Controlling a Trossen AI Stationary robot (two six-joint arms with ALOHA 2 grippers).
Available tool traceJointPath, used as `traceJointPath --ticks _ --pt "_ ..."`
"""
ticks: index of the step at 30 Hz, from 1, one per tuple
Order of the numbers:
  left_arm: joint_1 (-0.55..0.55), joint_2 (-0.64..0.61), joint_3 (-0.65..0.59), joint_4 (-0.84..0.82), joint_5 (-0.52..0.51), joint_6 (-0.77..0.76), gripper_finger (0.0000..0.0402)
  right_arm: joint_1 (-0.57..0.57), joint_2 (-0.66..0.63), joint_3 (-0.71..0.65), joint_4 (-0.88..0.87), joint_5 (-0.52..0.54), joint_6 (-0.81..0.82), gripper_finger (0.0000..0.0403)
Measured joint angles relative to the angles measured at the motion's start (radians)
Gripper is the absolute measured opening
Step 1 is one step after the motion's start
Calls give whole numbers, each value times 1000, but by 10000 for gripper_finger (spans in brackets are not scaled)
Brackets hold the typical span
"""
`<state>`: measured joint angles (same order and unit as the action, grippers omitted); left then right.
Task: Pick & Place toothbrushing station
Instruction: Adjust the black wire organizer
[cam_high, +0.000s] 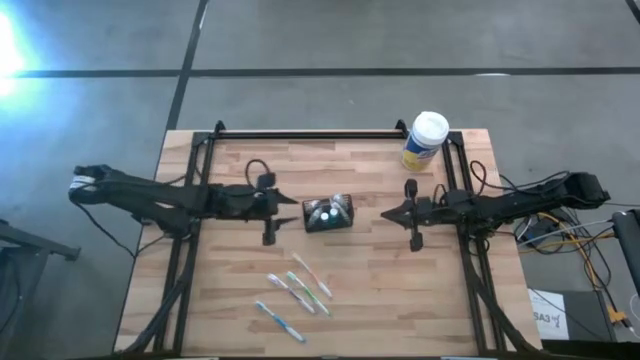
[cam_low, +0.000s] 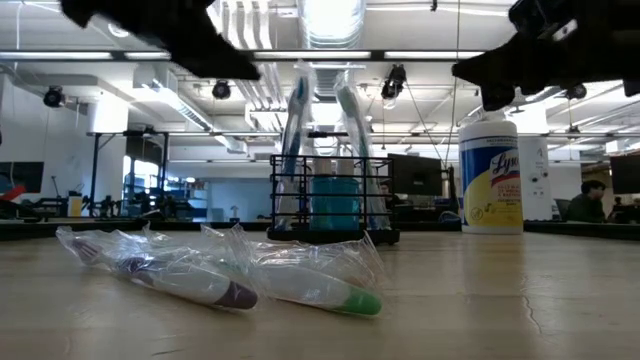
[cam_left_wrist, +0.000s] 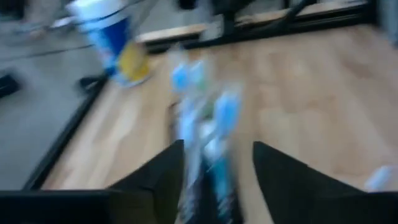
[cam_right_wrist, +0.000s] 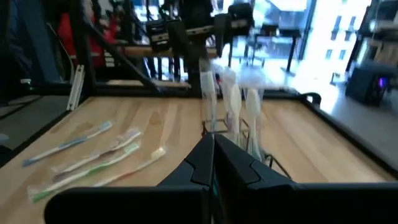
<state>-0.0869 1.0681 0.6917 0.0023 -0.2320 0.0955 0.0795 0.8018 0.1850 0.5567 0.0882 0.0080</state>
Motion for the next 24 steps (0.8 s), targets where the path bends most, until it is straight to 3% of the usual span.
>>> traceJointPath --ticks 2,7,11,15,24 --pt "-9 -49 -59 -5 -65 -41 151 1 32 34 -43 44 45 8" --pt "-15 -124 -238 63 -29 -217 20 1 190 87 -158 166 229 8" --pt "-20 -111 -370 212 -1 -320 11 1 343 138 -157 234 344 8" --pt "-20 -67 -430 340 4 -380 5 0 486 208 -158 236 385 8" --pt "-18 73 -369 390 4 -381 3 0 709 367 -175 294 361 8"
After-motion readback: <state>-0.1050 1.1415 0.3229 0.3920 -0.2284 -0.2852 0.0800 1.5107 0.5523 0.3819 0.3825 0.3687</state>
